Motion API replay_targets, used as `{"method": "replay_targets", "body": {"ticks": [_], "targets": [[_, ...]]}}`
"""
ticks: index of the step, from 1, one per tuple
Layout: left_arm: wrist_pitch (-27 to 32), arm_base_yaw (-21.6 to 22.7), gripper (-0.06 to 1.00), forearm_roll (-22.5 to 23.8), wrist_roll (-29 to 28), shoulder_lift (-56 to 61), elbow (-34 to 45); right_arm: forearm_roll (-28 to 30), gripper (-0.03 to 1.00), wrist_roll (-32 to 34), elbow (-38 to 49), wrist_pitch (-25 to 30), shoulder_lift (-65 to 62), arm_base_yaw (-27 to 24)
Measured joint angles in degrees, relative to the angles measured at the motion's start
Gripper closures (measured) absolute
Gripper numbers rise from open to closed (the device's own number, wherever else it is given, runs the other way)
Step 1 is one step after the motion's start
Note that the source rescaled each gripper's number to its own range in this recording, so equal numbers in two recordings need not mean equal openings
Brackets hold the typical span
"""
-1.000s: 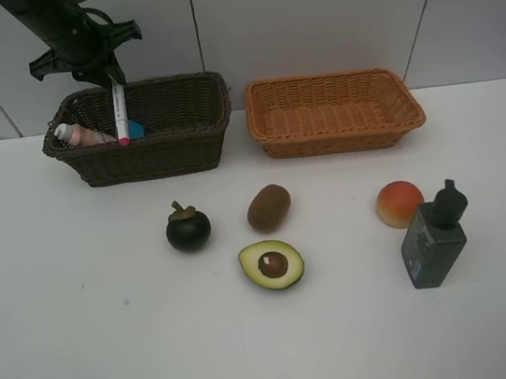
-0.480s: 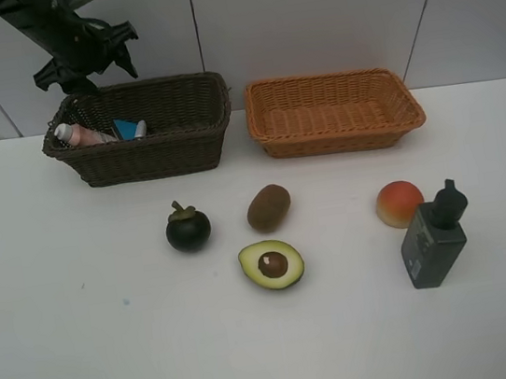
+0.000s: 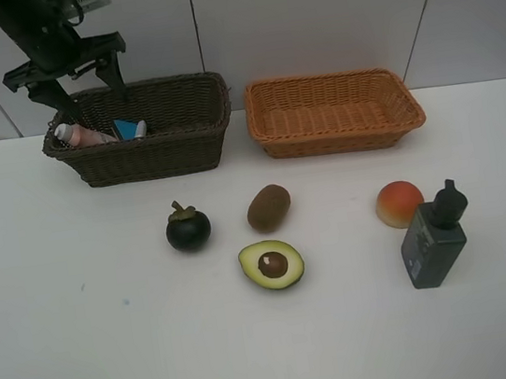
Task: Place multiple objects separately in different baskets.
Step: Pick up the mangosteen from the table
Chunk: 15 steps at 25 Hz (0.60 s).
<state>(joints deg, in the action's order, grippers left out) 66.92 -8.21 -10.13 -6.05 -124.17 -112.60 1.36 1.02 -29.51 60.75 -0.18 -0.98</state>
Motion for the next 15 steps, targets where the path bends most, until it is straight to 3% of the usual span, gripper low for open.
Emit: {"method": "replay_targets", "body": {"ticks": [5,15], "targets": [[1.6,-2.9,0.06,0.1,6.0,3.3,1.9,0.0,-0.03,0.0,0.0,0.0,0.0,0.0],[1.7,-14.6,0.06,0.7,8.4,9.1,15.6,0.0,-0.03,0.0,0.0,0.0,0.0,0.0]]}}
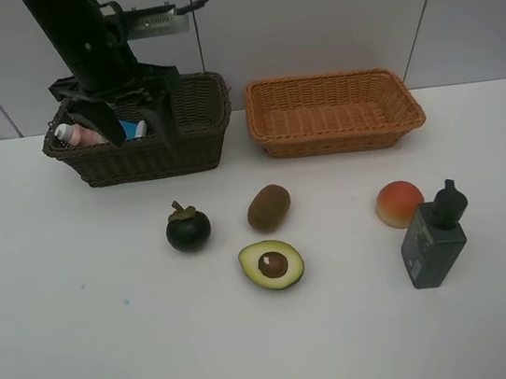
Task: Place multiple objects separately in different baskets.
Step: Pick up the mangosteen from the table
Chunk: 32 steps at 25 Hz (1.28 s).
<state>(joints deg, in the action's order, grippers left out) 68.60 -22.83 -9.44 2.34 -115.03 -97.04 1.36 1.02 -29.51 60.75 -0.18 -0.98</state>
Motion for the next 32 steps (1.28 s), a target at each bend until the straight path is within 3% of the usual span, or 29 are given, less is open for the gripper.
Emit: {"method": "replay_targets", "body": {"ticks": [9,14,18,32], "targets": [[-1.3,-7.3,0.06,2.9,1.2,-0.2,7.6,0.0,-0.03,0.0,0.0,0.0,0.0,0.0],[-7.2,-7.6,0.06,5.7,0.5,-0.2,11.7,0.0,-0.03,0.0,0.0,0.0,0.0,0.0],[-11.5,-7.6,0.06,5.0,0.1,-1.1,13.1,0.0,-0.03,0.0,0.0,0.0,0.0,0.0],[-16.5,-7.7,0.06,4.3,-1.1,-13.1,13.0,0.0,-0.03,0.0,0.0,0.0,0.0,0.0]]}}
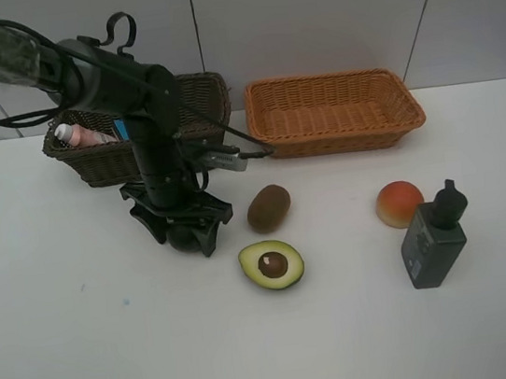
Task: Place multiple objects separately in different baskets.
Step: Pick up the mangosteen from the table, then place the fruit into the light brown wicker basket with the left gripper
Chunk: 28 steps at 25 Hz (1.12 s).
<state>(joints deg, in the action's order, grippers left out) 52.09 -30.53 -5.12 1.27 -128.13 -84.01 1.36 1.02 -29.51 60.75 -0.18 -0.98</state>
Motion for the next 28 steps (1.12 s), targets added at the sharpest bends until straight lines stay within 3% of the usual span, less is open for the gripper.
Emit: {"method": "replay_targets", "body": {"ticks": [5,7,8,17,22,28], "targets": [[-0.1,0.0,0.07,0.0,-0.5,-0.1,-0.1,0.0,-0.03,0.0,0.0,0.0,0.0,0.0],[-0.1,0.0,0.15,0.4,-0.7,-0.1,-0.1,0.0,-0.03,0.0,0.0,0.0,0.0,0.0],[-0.2,0.0,0.25,0.8,-0.7,-0.2,-0.1,0.0,-0.03,0.0,0.0,0.0,0.0,0.0],[0.1,0.0,0.25,0.0,0.1,-0.1,-2.5,0.0,-0.03,0.0,0.0,0.0,0.0,0.0],[3.6,0.0,0.25,-5.1,0.5,0.9,-16.4,0.0,-0.03,0.0,0.0,0.0,0.0,0.0],[0.1,-1.5,0.25,-9.1,0.3,-2.2,-32.9,0.0,-0.03,0.0,0.0,0.0,0.0,0.0]]}}
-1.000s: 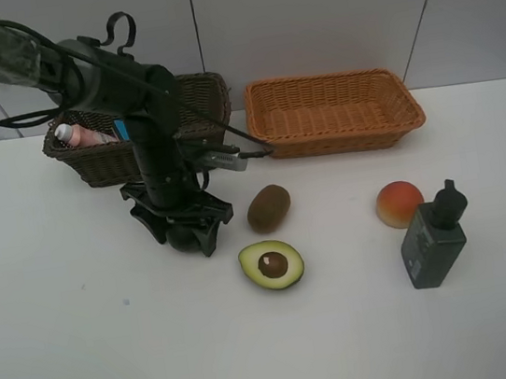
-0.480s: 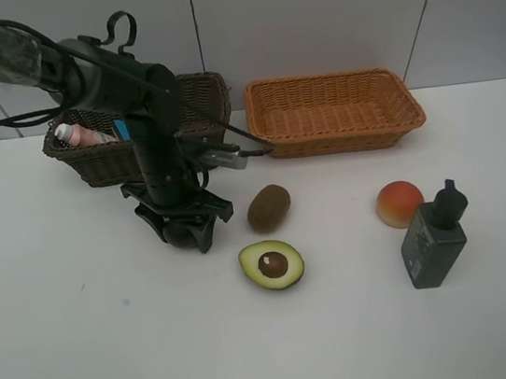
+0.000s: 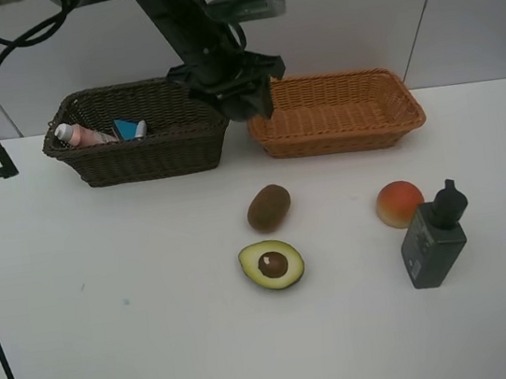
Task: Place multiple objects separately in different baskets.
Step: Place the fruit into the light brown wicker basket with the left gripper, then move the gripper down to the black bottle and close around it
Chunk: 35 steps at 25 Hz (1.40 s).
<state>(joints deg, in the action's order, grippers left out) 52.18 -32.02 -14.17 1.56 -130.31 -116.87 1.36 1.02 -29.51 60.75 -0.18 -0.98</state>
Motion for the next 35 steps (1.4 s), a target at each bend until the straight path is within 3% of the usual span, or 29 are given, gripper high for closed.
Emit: {"method": "replay_targets", "body": {"ticks": [5,11,15,18,22,29,35], "targets": [[-11.1,-1.8,0.25,-0.3,1.1,-7.7,-8.6,0.0,-0.03,0.0,0.0,0.0,0.0,0.0],[-19.5,-2.1,0.24,1.3,4.5,-12.7,-10.1,0.0,-0.03,0.0,0.0,0.0,0.0,0.0],[-20.5,-2.1,0.00,2.1,6.3,-13.0,-10.2,0.0,-0.03,0.0,0.0,0.0,0.0,0.0],[-20.3,-2.1,-0.05,2.4,6.4,-13.0,-10.4,0.0,-0.03,0.0,0.0,0.0,0.0,0.0],[-14.1,-2.1,-0.05,2.4,4.8,-12.6,-12.3,0.0,-0.03,0.0,0.0,0.0,0.0,0.0],[14.6,-2.1,-0.05,4.1,-3.0,-6.3,-21.1,0.0,-0.03,0.0,0.0,0.0,0.0,0.0],[16.6,-2.0,-0.05,9.2,-5.3,-0.2,-18.2,0.0,-0.03,0.0,0.0,0.0,0.0,0.0]]}}
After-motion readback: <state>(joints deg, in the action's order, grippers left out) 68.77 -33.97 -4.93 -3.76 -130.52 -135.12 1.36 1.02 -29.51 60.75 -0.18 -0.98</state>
